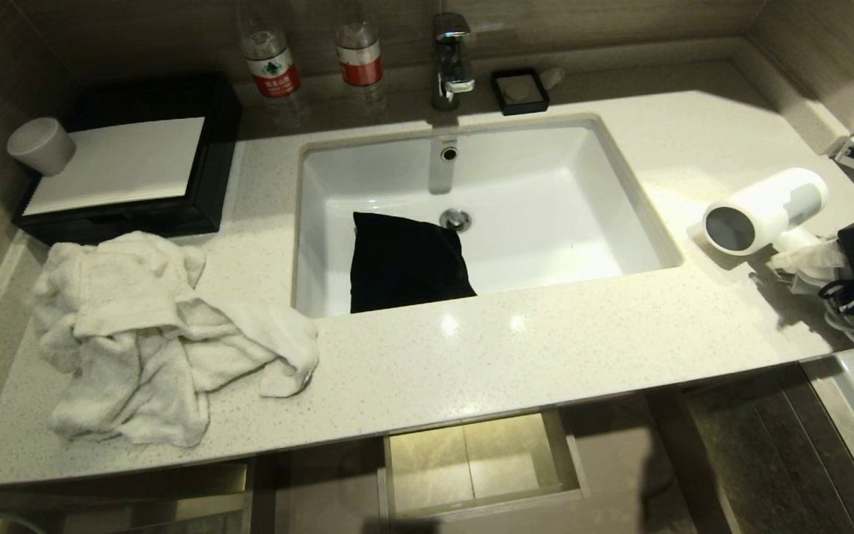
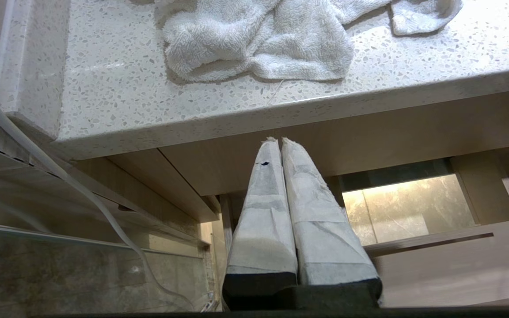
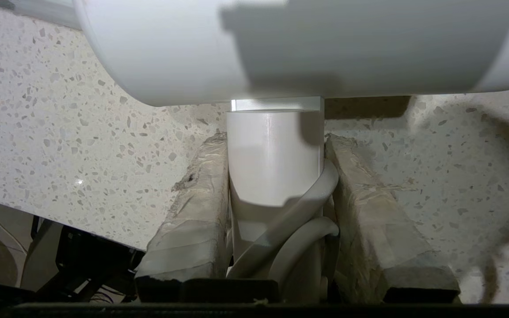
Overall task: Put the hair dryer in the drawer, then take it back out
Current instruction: Pick up the hairdryer
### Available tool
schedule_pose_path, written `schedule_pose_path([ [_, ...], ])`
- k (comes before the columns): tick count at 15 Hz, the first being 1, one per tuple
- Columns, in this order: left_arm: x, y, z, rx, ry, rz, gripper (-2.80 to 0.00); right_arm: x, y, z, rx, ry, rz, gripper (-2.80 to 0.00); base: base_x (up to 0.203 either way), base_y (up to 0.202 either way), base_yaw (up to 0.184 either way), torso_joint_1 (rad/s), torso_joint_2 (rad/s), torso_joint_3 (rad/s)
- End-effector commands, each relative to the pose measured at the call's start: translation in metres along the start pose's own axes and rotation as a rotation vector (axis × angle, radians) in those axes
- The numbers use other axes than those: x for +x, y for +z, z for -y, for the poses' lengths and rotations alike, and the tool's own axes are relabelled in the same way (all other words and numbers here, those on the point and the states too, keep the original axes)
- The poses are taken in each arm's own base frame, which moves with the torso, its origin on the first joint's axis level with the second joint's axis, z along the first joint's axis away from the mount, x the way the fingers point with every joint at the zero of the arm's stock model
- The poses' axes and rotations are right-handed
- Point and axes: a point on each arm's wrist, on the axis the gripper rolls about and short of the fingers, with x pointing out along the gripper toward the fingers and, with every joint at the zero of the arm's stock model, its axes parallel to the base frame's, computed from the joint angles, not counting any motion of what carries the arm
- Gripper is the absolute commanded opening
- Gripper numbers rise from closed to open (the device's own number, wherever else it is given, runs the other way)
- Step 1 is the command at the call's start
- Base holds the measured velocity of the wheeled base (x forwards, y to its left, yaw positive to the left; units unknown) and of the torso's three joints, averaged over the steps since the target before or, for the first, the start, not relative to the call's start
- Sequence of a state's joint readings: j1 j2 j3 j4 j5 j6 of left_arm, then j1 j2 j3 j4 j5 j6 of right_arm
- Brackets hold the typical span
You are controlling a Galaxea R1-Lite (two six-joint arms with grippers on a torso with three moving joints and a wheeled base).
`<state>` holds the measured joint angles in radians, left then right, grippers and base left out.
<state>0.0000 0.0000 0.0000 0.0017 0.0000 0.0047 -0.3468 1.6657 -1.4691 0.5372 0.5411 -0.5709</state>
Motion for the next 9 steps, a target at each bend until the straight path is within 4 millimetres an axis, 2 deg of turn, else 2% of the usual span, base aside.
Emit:
schedule_pose_path([
  [1,0.000,0.000,0.000,0.000,0.000,-0.001,-2.80,-0.011,0.003,-0.004,-0.014,-0.013,0.021,-2.80,0.000,0.000,0.000,0.000,0.00,0.000],
  [9,0.000,0.000,0.000,0.000,0.000,-0.001,-2.80,-0.033,0.001,-0.020,0.002,-0.024,-0.003,-2.80,0.000,0.000,0.000,0.000,0.00,0.000],
])
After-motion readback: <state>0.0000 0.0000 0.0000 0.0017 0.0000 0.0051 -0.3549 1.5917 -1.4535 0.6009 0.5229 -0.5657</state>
